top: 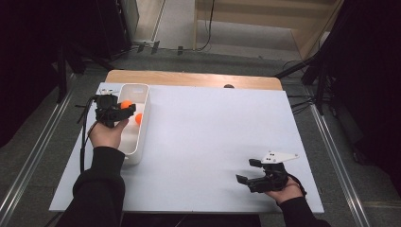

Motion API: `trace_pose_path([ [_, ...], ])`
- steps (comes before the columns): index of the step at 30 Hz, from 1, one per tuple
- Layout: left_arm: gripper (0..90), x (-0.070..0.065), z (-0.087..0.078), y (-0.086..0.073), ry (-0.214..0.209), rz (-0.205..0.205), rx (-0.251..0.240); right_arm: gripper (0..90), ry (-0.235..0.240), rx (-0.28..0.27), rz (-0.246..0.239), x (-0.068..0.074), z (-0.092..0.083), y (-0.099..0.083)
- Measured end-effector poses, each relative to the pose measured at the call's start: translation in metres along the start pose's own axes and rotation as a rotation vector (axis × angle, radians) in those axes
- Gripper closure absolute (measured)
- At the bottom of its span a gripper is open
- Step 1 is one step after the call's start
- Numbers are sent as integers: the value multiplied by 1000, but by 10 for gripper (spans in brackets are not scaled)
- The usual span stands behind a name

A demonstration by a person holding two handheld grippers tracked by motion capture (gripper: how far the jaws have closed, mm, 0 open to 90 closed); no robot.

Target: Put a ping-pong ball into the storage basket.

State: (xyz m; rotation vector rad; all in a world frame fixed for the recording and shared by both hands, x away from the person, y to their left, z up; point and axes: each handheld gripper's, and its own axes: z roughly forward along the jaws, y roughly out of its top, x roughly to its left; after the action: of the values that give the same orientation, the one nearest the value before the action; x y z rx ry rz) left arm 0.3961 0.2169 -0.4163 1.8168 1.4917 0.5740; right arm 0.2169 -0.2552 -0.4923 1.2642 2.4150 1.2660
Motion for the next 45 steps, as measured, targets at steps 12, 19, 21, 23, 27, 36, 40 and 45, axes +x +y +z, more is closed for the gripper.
trace_pose_path([
  [12,373,-1,0,1,-2,-7,-11,136,3,0,0,0,0,0],
  [19,372,0,-1,1,-24,-11,-9,136,2,1,0,0,0,0],
  [21,371,0,-2,1,-37,-13,-10,136,1,0,-1,0,0,0],
  [23,371,0,-3,2,-43,-15,-13,136,0,0,-1,0,-1,0],
  [27,343,0,-7,4,-65,-11,-16,136,1,3,0,0,-1,0],
  [36,313,-3,-17,9,-138,7,-18,136,1,3,1,0,-1,0],
  [40,313,-4,-19,10,-164,13,-10,136,1,2,2,0,-1,0],
  [45,313,-8,-24,11,-197,28,-14,136,0,1,5,0,-1,0],
])
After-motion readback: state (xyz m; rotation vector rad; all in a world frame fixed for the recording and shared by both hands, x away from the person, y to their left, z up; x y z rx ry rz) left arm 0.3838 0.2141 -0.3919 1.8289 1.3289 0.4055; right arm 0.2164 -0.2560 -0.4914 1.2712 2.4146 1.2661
